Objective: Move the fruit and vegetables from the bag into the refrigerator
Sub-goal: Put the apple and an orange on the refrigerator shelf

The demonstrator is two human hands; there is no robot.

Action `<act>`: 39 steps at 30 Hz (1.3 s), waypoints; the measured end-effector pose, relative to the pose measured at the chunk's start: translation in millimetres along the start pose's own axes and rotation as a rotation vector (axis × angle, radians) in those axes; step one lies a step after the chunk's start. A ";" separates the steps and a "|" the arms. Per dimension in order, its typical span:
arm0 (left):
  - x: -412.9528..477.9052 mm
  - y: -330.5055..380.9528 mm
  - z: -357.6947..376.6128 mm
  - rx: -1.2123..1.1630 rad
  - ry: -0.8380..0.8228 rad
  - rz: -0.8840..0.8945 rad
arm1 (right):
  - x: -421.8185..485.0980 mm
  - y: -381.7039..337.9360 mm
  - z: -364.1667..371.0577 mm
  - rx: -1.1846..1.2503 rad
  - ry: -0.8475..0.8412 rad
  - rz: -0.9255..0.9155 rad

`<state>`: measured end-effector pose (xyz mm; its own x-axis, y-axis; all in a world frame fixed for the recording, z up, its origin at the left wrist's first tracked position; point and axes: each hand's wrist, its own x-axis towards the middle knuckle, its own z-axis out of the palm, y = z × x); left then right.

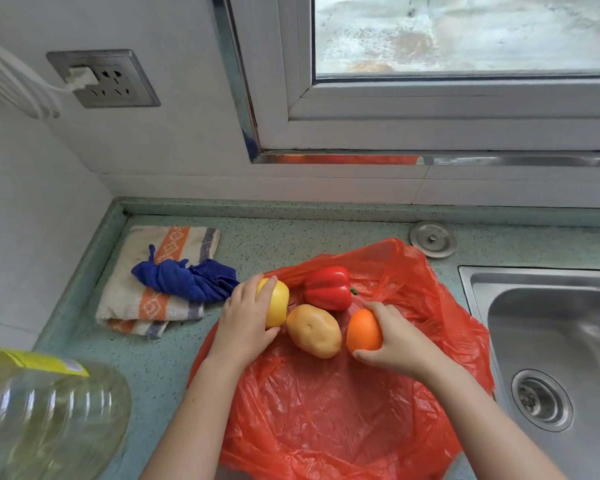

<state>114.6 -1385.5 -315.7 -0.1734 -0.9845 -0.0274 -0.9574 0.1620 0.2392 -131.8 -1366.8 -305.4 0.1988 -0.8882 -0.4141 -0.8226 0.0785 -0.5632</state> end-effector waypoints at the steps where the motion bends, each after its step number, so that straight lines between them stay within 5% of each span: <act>1: -2.2 0.5 -1.8 -0.010 0.011 -0.003 | -2.6 0.9 0.1 0.003 0.009 -0.002; 8: -27.1 10.0 -24.6 -0.123 0.116 -0.078 | -29.7 -4.9 -11.5 0.092 0.138 -0.046; 17: -86.1 61.5 -69.4 -0.776 0.348 -0.163 | -88.9 -28.4 -29.0 0.287 0.407 -0.208; 24: -107.9 116.1 -80.5 -1.216 0.242 -0.065 | -142.8 -16.4 -30.0 0.487 0.531 -0.201; 39: -176.1 269.9 -71.4 -1.372 -0.031 0.269 | -328.3 66.7 -42.0 0.698 0.920 -0.118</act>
<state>-96.8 -1173.2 -177.0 -0.3358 -0.9294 0.1532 0.0888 0.1307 0.9874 -274.3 -1088.9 -176.9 -0.4432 -0.8777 0.1823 -0.2956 -0.0490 -0.9541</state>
